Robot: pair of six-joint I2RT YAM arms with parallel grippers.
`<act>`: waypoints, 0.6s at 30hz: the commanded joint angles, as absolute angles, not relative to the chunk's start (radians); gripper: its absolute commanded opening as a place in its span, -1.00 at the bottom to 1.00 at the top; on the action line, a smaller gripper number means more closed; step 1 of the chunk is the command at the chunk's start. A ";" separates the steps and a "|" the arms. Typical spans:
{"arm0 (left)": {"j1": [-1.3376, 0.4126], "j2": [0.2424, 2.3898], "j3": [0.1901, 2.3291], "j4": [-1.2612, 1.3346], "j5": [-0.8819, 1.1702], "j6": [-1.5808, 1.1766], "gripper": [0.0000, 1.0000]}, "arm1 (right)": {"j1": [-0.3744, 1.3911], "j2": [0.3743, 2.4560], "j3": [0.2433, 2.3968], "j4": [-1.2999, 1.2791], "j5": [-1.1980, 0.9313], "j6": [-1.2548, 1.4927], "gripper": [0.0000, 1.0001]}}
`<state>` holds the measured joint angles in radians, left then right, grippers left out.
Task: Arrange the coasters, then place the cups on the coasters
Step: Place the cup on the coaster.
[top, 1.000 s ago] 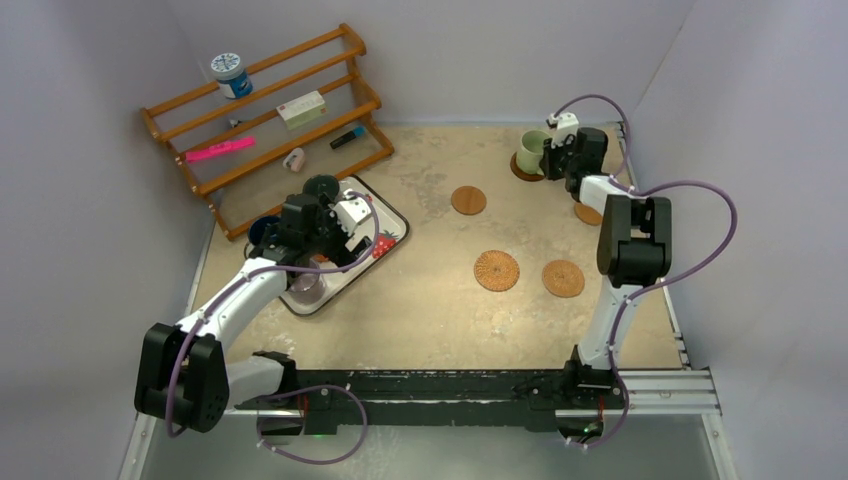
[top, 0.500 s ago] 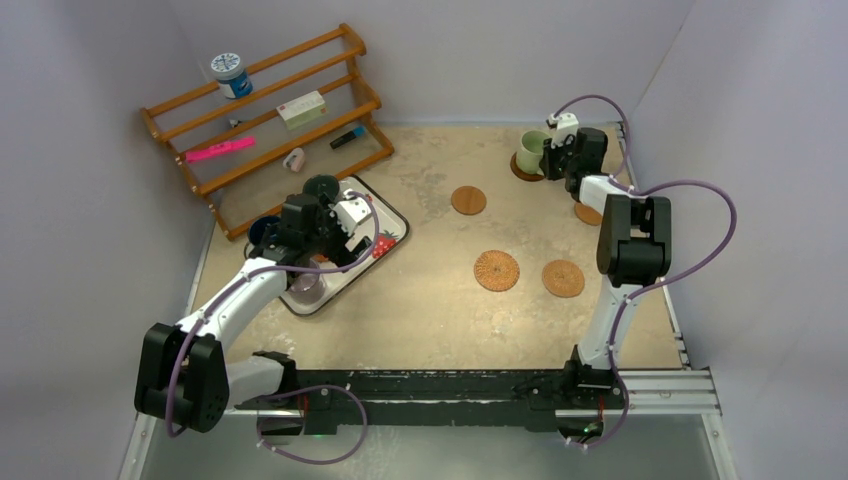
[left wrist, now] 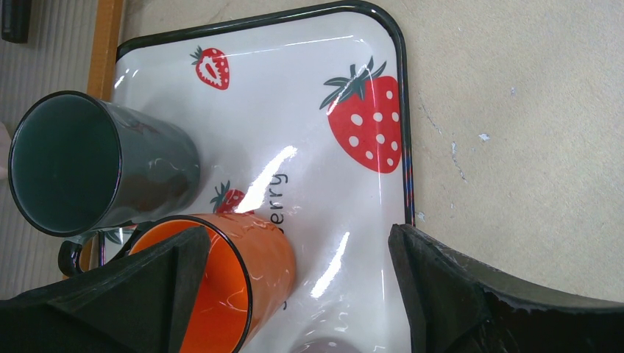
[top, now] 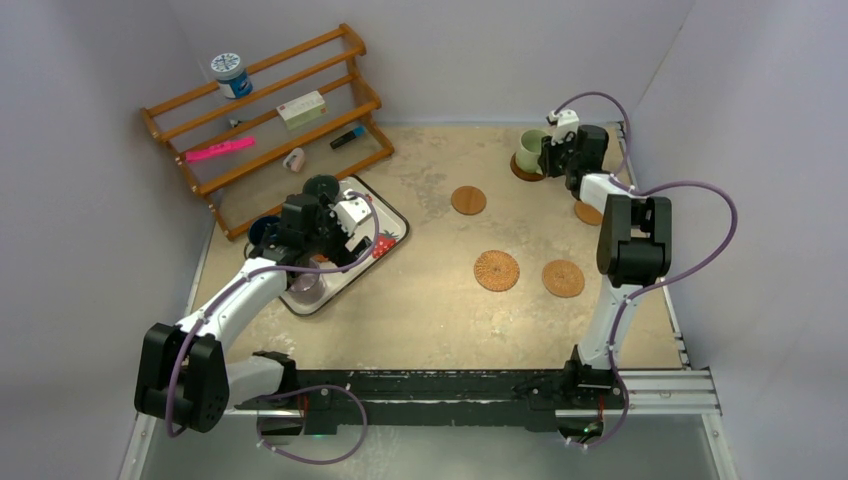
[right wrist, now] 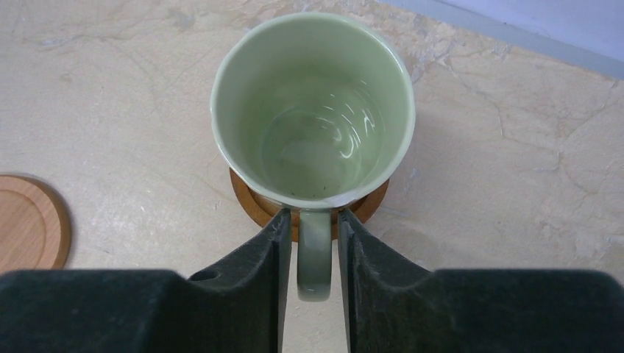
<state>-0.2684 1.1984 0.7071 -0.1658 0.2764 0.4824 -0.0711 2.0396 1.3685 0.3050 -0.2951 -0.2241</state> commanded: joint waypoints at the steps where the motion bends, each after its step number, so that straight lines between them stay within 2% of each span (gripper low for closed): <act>1: -0.258 1.196 0.719 -0.153 0.283 0.476 1.00 | -0.066 1.995 1.419 0.350 -0.327 -0.218 -0.34; 9: -0.258 1.193 0.721 -0.156 0.287 0.475 1.00 | -0.066 1.984 1.413 0.338 -0.331 -0.224 -0.22; 18: -0.258 1.190 0.721 -0.159 0.290 0.475 1.00 | -0.066 1.959 1.384 0.322 -0.335 -0.243 -0.28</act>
